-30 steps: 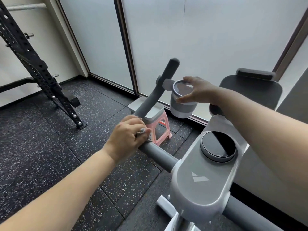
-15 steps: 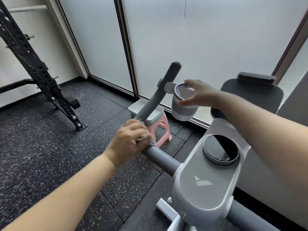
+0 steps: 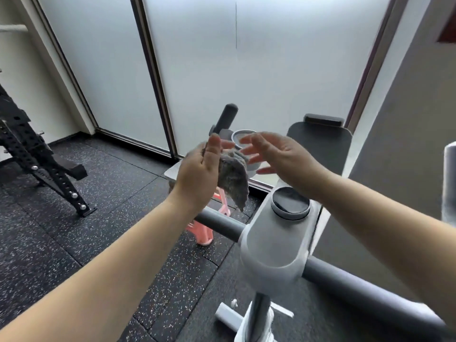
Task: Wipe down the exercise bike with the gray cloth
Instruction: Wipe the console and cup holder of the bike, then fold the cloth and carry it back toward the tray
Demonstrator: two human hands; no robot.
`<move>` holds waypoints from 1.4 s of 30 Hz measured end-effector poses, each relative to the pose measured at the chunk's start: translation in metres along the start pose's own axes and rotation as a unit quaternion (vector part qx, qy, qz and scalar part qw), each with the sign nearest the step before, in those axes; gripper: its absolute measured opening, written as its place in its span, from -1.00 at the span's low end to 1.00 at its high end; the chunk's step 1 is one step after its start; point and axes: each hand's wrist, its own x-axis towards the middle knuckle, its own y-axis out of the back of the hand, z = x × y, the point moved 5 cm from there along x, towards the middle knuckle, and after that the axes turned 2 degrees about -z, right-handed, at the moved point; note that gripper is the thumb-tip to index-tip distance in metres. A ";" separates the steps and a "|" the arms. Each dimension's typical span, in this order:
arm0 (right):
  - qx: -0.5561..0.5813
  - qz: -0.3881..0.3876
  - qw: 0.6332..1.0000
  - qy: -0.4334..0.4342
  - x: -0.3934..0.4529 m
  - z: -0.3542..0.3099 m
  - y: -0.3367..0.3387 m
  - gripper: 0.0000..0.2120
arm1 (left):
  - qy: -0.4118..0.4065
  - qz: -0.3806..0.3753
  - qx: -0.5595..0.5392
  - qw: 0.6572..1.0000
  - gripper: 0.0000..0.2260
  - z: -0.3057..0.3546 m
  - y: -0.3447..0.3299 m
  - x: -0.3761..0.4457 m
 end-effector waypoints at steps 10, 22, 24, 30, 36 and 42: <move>0.049 0.126 0.991 -0.014 -0.126 -0.032 0.051 -0.89 | -0.033 -0.065 -0.035 0.997 -0.69 0.082 -0.059 -0.056; 0.139 0.162 0.977 -0.025 -0.304 -0.049 0.121 -0.88 | -0.030 -0.049 -0.052 0.997 -0.52 0.153 -0.106 -0.178; 0.059 0.185 0.980 -0.036 -0.332 -0.043 0.129 -0.87 | -0.034 -0.050 -0.039 0.997 -0.54 0.158 -0.115 -0.203; -0.039 0.166 0.982 -0.081 -0.394 -0.037 0.115 -0.91 | -0.050 -0.070 -0.025 0.996 -0.59 0.175 -0.130 -0.264; -0.050 0.073 0.987 -0.137 -0.450 -0.036 0.070 -0.65 | -0.061 -0.152 0.001 0.987 -0.59 0.200 -0.157 -0.324; -0.060 0.229 0.962 -0.137 -0.520 -0.033 0.043 -0.86 | -0.016 -0.180 -0.036 0.983 -0.56 0.174 -0.138 -0.381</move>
